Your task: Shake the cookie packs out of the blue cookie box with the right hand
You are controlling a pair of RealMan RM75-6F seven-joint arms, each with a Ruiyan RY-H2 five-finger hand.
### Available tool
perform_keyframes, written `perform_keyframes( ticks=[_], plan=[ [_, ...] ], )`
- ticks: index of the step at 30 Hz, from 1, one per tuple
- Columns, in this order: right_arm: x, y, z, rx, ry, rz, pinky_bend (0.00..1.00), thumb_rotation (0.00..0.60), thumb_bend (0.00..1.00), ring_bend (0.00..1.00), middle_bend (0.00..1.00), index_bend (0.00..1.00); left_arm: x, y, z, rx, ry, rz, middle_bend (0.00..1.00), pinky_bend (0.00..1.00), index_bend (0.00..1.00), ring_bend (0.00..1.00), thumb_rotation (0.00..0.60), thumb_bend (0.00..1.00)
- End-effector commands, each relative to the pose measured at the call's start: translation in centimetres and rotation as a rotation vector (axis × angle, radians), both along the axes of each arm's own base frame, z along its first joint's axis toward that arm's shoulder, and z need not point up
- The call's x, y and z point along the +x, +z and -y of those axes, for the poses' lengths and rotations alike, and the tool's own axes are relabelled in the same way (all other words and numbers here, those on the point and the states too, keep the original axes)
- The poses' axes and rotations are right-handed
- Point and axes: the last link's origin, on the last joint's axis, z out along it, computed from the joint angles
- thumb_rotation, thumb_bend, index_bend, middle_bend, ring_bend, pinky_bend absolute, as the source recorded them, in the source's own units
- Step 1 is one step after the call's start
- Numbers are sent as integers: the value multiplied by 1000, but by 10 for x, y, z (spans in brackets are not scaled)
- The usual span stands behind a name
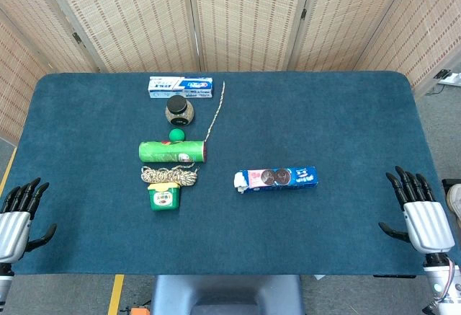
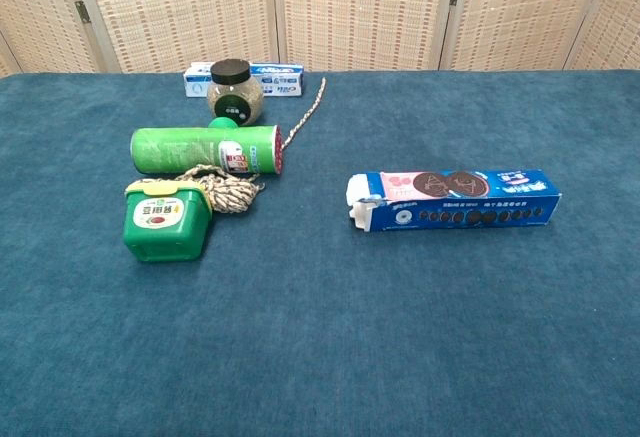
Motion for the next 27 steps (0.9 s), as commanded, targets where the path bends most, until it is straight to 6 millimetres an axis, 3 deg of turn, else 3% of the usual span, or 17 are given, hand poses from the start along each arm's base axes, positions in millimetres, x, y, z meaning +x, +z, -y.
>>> perform_keyframes(
  ticks=[1,16,20,27],
  plan=[
    [0,-1,0,4,-2,-4,0,600,184,0,0,0,0,0,0,2,1,3,34,62,0,0,600,356],
    [3,-9,10,91,49,-10,0,600,183,0,0,0,-3,0,1,-20,27,18,34,76,0,4,600,355],
    [1,-11,31,170,72,-41,0,600,183,0,0,63,-4,2,0,-11,34,30,34,75,0,5,600,356],
    [19,-17,81,298,99,-107,0,600,184,0,0,229,-5,-2,-3,-27,51,23,34,77,0,9,600,356]
  ],
)
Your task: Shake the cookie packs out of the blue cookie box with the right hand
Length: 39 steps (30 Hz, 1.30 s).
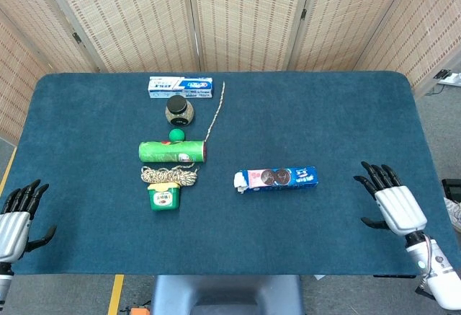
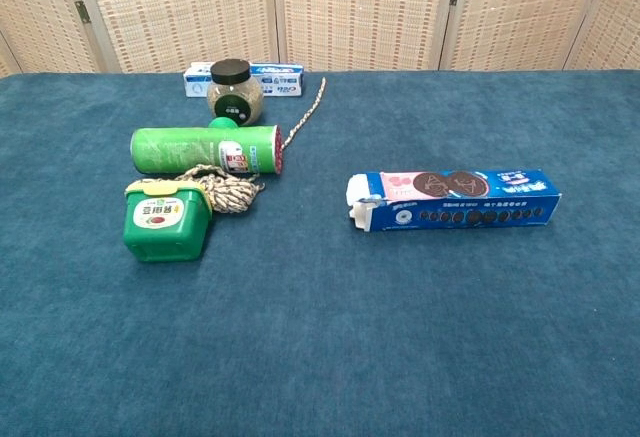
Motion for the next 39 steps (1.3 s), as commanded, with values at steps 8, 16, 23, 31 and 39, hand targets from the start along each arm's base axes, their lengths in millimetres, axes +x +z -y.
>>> perform_keyframes(
  ticks=[8,16,23,31,39],
  plan=[
    [25,-9,70,109,-33,6,0,600,184,0,0,249,-1,2,1,9,12,9,34,74,0,11,600,356],
    [39,-30,98,177,-43,-56,0,600,183,0,0,249,-2,3,0,3,5,19,34,44,0,7,600,357],
    [48,-55,114,177,-61,-50,0,600,184,0,0,249,-2,5,1,1,-1,30,34,19,0,2,600,357],
    [50,-73,122,167,-92,-22,0,600,184,0,0,273,-3,9,-1,-19,-11,51,34,0,0,0,600,357],
    [51,-90,126,171,-113,-34,0,600,183,0,0,335,-4,14,0,-21,-34,78,34,0,0,0,600,357]
  ],
)
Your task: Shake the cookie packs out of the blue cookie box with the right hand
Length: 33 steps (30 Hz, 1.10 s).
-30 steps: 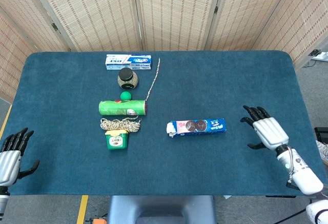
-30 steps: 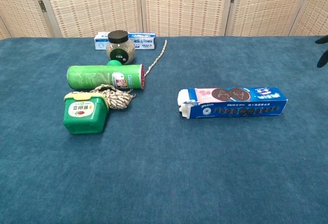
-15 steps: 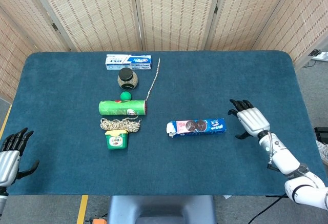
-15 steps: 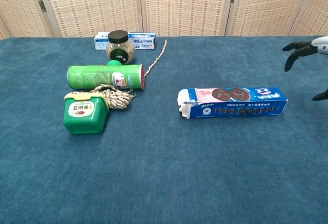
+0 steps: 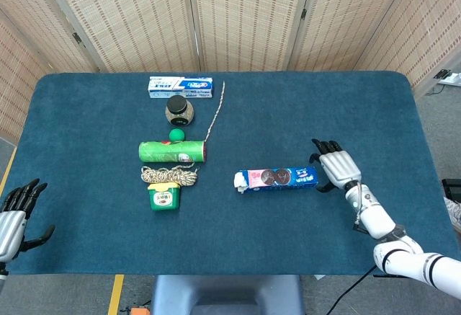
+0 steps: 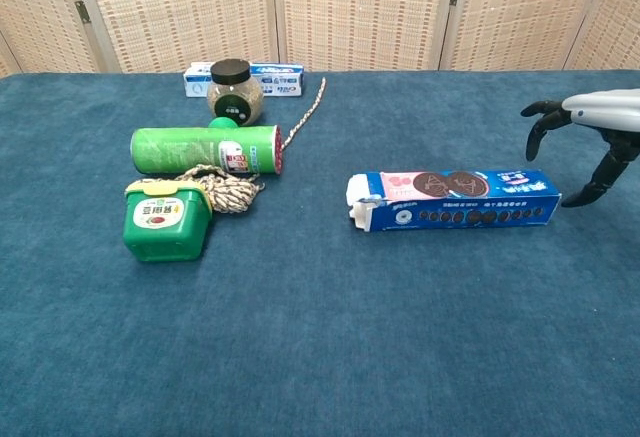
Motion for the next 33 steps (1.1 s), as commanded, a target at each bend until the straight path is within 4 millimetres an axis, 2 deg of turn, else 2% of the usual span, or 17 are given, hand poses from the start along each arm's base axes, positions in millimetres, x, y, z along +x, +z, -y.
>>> perform_keyframes(
  ticks=[1,14,20,25,33],
  plan=[
    [1,-6,3,2,-3,-6,0,600,184,0,0,338,0,2,1,0,-7,4,34,0,0,0,600,357],
    [2,-16,14,-15,-22,-10,0,600,183,30,8,448,-1,3,3,0,-13,12,34,0,0,0,600,357],
    [3,-10,15,-33,-15,-20,0,600,183,40,27,489,-1,3,3,1,-11,11,34,0,0,0,600,357],
    [10,10,11,-43,36,-59,0,600,184,41,32,496,-3,3,2,-2,-5,10,34,1,0,0,600,357],
    [29,65,-7,-33,115,-115,0,600,184,39,32,507,-4,1,-1,-8,13,-4,34,0,0,1,600,357]
  ],
)
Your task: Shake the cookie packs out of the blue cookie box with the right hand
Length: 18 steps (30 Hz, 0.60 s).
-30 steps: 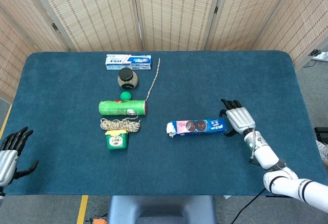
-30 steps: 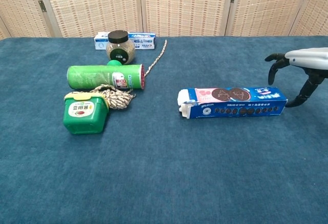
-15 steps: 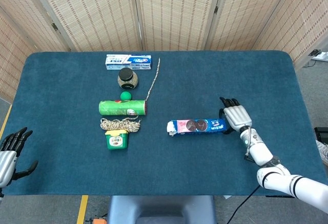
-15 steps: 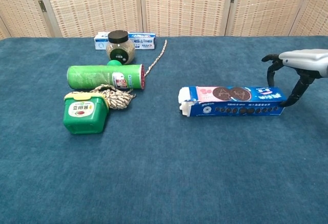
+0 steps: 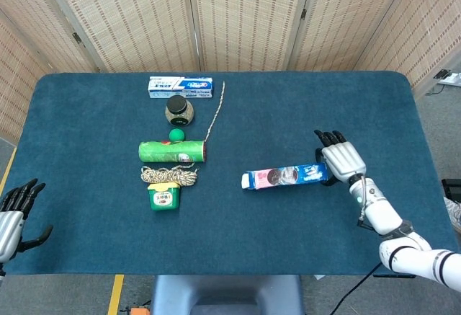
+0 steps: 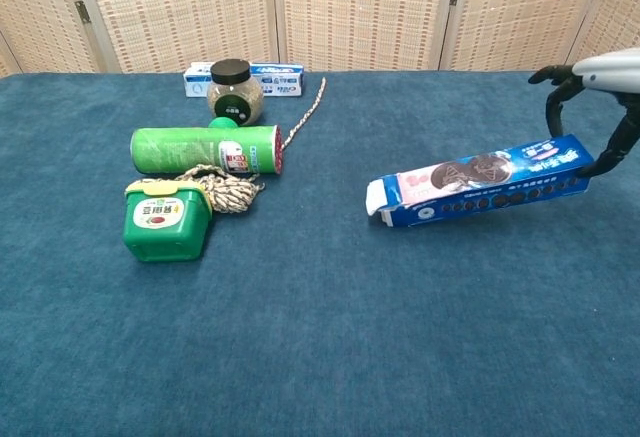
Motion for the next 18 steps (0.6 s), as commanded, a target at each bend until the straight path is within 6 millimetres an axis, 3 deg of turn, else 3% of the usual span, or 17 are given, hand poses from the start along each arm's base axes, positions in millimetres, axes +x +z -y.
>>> perform_keyframes(
  ticks=[1,9,18],
  plan=[
    [11,32,-11,-3,46,-39,0,600,184,36,32,511,-1,-1,-2,0,9,-2,34,0,0,1,600,357],
    [23,77,-17,-27,73,-181,0,600,183,17,30,515,-2,-3,-6,-18,28,-7,34,0,0,1,600,357],
    [49,107,-25,-88,90,-270,0,600,184,1,30,515,-3,-8,-9,-39,43,-15,34,0,0,1,600,357]
  ],
)
